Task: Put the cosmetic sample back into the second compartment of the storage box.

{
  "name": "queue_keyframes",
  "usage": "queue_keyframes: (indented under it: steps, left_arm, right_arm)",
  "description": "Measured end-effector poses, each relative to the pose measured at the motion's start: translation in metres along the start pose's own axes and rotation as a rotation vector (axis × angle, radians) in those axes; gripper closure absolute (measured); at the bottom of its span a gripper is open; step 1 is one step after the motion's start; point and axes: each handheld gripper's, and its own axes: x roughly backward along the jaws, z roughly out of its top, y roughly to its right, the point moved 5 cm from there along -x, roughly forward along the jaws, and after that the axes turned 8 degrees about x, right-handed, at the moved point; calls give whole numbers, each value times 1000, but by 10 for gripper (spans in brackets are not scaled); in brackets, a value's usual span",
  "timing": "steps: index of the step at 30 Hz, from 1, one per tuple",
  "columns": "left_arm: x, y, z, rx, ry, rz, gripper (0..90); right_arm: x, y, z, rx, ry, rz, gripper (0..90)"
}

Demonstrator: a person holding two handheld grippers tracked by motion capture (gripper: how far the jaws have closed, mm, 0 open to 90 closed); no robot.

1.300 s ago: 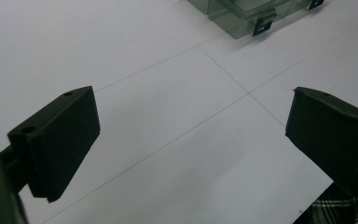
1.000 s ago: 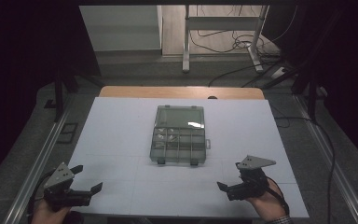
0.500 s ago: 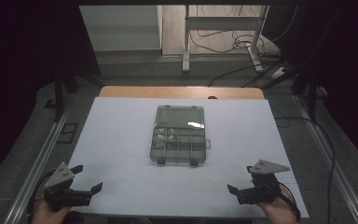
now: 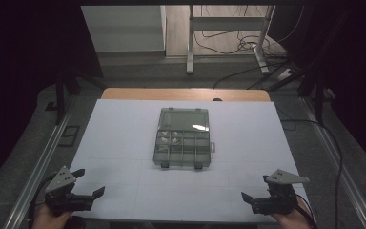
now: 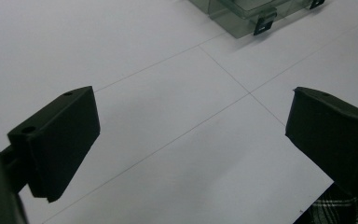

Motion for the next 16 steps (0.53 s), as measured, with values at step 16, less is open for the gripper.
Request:
queue_keyframes:
  steps: [16]
  left_arm:
    - [0, 0, 0, -1, -1, 1, 34]
  right_arm:
    - [12, 1, -10, -15, 5, -32, 13]
